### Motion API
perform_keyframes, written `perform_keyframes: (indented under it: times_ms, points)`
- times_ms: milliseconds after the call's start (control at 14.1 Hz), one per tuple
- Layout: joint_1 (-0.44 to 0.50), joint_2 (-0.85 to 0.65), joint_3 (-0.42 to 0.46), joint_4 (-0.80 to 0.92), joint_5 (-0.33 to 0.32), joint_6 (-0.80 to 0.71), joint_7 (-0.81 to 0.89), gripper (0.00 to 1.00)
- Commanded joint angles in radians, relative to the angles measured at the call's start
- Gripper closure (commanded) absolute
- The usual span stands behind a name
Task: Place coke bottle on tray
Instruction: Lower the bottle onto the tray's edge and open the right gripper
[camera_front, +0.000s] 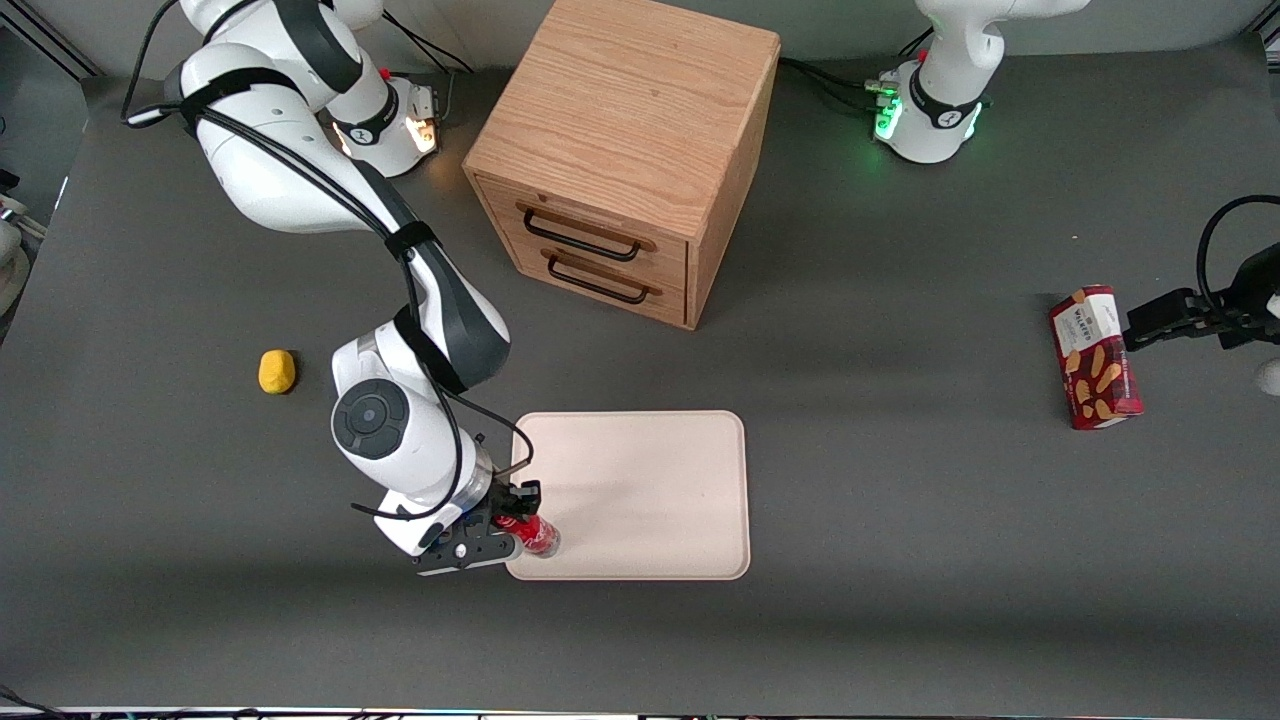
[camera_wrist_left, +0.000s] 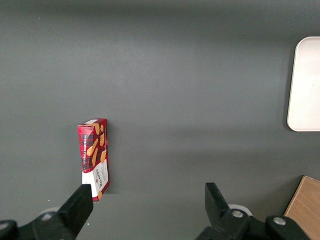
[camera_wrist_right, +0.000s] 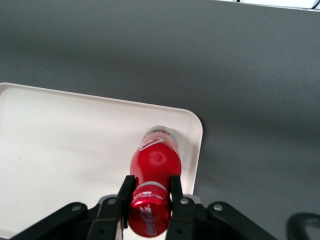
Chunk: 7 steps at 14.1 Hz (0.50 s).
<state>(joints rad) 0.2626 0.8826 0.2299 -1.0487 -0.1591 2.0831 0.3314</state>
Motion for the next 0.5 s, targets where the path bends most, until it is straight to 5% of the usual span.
perform_keyframes:
  times_ms: [0, 426]
  points:
    - [0.001, -0.008, 0.000, -0.013, -0.020, 0.022, 0.011, 0.70]
    - [-0.002, -0.010, -0.004, -0.048, -0.020, 0.043, 0.008, 0.67]
